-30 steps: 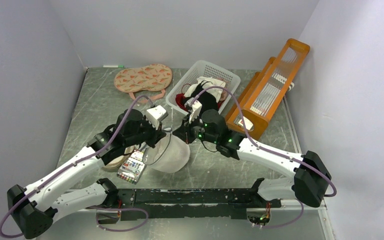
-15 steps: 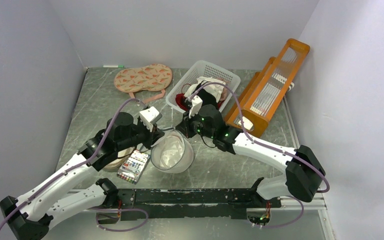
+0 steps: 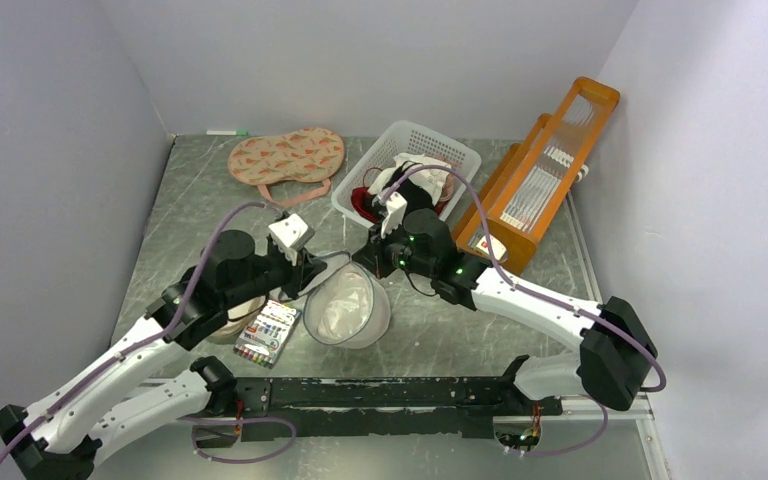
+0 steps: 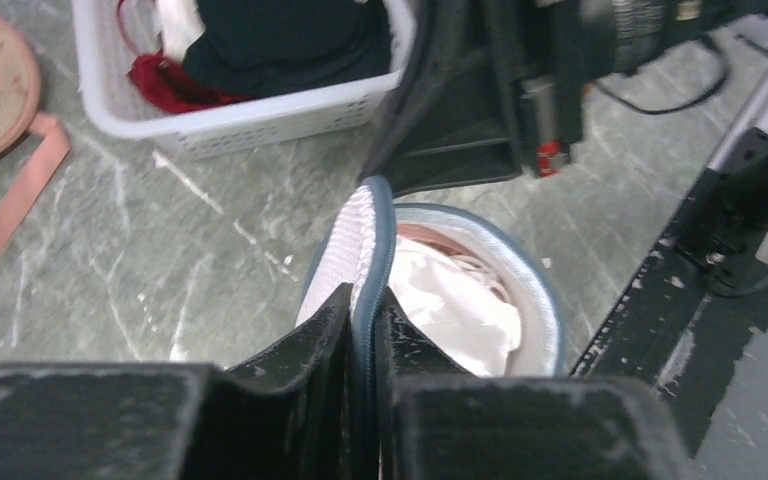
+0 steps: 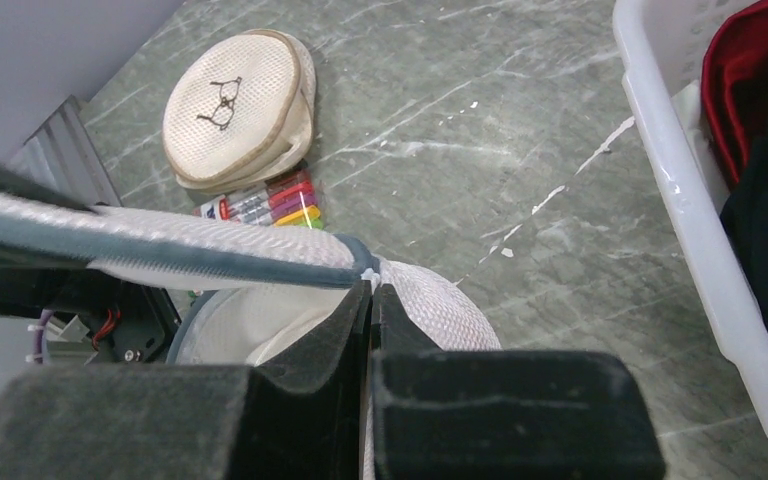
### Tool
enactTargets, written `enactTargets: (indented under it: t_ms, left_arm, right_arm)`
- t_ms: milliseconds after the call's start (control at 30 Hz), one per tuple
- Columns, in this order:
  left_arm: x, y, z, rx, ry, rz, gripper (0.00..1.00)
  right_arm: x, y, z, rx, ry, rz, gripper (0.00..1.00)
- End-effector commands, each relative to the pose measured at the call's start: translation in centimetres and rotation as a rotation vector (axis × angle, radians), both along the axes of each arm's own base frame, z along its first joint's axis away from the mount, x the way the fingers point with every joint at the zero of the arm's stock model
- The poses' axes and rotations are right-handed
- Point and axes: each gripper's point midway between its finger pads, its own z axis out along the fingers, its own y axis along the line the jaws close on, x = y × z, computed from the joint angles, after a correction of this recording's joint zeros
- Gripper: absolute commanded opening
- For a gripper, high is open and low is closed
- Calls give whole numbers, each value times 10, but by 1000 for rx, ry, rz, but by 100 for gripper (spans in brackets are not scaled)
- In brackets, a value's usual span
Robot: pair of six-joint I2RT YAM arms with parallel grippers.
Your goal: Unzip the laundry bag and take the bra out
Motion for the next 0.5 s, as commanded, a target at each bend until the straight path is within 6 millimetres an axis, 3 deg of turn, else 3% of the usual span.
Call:
enactTargets:
  t_ms: [0, 100, 300, 367, 467]
  left_arm:
    - [23, 12, -2, 52, 14, 142, 29]
    - [25, 11, -9, 70, 31, 143, 47]
    - [23, 6, -14, 75, 44, 111, 62]
    - [20, 2, -16, 75, 51, 85, 75]
    - [19, -1, -16, 76, 56, 66, 86]
  right_arm:
    - [-2, -6, 8, 16, -11, 0, 0]
    - [-4, -8, 8, 10, -15, 4, 0]
    - [-9, -5, 11, 22, -7, 38, 0]
    - [-11, -3, 13, 27, -3, 50, 0]
    - [-12, -2, 16, 33, -2, 52, 0]
